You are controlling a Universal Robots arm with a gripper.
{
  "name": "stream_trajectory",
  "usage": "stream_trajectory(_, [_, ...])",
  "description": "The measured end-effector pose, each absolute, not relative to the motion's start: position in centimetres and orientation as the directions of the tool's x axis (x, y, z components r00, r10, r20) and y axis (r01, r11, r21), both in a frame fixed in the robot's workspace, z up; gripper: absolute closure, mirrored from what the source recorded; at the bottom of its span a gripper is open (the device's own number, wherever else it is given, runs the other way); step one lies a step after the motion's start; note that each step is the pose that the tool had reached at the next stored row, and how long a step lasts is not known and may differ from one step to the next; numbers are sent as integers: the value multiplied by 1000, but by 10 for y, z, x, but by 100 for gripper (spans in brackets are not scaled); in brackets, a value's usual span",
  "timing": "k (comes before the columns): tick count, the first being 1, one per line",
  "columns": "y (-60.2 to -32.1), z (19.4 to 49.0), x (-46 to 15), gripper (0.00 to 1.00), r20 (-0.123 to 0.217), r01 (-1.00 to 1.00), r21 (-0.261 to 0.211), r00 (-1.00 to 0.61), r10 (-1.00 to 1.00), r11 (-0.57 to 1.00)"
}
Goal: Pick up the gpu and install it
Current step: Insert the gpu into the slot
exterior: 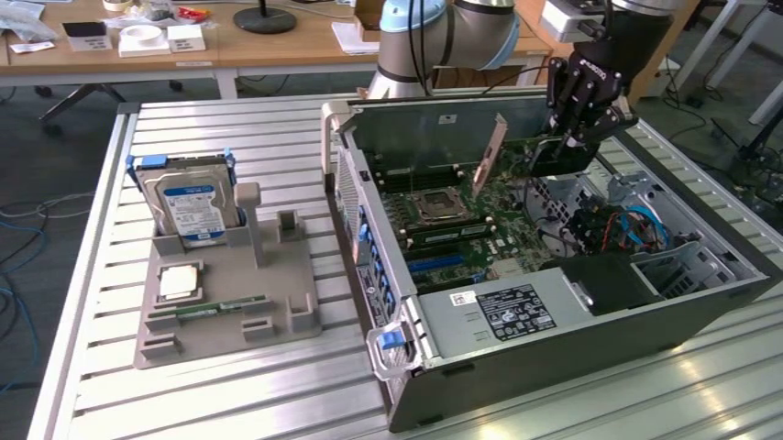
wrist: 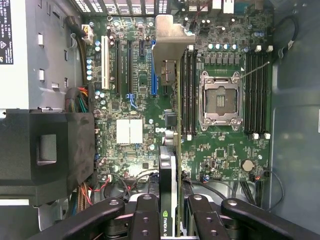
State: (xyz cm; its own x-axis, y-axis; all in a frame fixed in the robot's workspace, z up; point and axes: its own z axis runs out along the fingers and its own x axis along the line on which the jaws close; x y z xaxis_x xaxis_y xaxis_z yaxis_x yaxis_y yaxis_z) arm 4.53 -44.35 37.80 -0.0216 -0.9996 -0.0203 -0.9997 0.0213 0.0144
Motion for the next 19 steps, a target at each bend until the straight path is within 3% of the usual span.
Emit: stream_trajectory(19, [-443,363,37,73,-20,-1000,7,-21,-1000,21])
